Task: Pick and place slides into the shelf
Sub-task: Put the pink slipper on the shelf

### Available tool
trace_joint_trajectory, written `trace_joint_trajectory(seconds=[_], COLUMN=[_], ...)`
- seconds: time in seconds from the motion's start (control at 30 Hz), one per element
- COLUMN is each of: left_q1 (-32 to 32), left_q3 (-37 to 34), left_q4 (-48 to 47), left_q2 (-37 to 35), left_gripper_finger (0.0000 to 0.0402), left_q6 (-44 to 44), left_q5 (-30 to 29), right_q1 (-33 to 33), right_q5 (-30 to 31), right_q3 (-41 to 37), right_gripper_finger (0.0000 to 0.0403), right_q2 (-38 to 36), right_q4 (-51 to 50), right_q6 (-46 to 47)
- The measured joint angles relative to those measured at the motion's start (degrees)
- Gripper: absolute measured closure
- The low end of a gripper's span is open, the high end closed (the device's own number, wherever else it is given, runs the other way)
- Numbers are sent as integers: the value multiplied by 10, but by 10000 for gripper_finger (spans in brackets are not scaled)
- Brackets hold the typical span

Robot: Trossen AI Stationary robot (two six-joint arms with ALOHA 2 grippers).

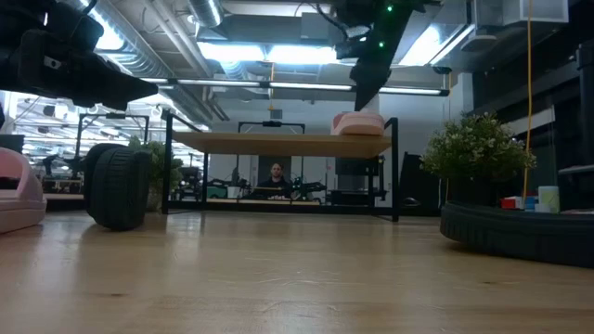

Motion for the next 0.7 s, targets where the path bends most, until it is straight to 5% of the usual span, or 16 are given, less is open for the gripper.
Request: trace_joint_trajectory(seconds=[0.47, 0.57, 0.7], left_q1=[0, 0, 0], left_q3=[0, 0, 0], left_q4=[0, 0, 0], left_q2=[0, 0, 0], left_gripper_finger=[401, 401, 401], left_q6=[0, -1, -4], left_q5=[0, 0, 0], right_q1=[74, 98, 136], right_q5=[-1, -14, -15], right_q3=[86, 107, 123], right_gripper_finger=[255, 283, 370], right_q2=[0, 0, 0], right_q4=[-86, -92, -98], right_q6=[72, 105, 126])
